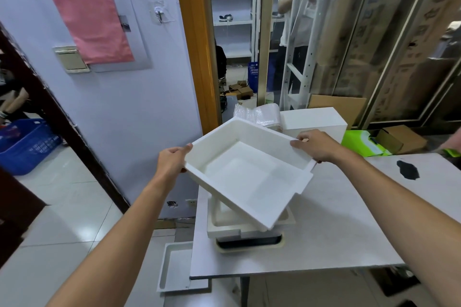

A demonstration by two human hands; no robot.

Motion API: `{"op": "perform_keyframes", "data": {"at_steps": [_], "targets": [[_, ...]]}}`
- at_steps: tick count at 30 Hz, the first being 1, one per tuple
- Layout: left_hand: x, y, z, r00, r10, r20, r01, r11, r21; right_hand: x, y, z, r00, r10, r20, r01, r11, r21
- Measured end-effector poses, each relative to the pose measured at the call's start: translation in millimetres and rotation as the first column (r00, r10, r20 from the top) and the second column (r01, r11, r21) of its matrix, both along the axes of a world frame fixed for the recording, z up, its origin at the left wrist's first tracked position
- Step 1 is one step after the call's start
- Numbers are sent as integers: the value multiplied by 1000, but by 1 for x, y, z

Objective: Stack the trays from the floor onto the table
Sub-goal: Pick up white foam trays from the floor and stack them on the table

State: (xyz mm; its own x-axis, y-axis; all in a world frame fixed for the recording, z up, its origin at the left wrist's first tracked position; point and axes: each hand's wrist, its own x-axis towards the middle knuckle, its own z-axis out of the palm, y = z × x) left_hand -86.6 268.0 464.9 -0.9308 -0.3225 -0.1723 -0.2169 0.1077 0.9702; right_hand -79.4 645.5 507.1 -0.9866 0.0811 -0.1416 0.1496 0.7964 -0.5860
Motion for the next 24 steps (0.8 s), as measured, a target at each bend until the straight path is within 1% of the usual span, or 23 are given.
{"op": "perform_keyframes", "data": {"at_steps": [2, 4, 6, 9, 11, 15, 18, 21, 24], "targets": [[-2, 1, -3, 997, 70, -16, -70, 998, 0, -1, -2, 0, 999, -8, -37, 9, 1000, 23], [-4, 1, -6, 995, 96, -12, -96, 995, -1, -1, -4, -2, 997, -23, -69, 26, 999, 43], [-2, 4, -7, 999, 42, 32, -42, 999, 6, -1, -7, -3, 994, -47, -96, 53, 997, 56], [8, 13, -9, 983, -103, 152, 107, 994, -22, -2, -10, -6, 988, -83, -131, 90, 994, 54], [15, 21, -9, 962, -194, 190, 206, 978, -45, -2, -9, -9, 982, -126, -137, 132, 991, 35], [21, 40, -12, 933, -316, 173, 332, 941, -72, -1, -8, -20, 979, -193, -64, 190, 981, -50], [22, 53, -12, 931, -324, 170, 343, 935, -94, 2, -9, -30, 974, -226, -17, 224, 972, -75], [23, 58, -14, 917, -360, 172, 385, 911, -145, 7, -10, -41, 974, -224, 21, 225, 974, -36], [25, 56, -21, 901, -396, 179, 427, 883, -196, 12, -13, -53, 979, -203, 33, 200, 977, 80]]}}
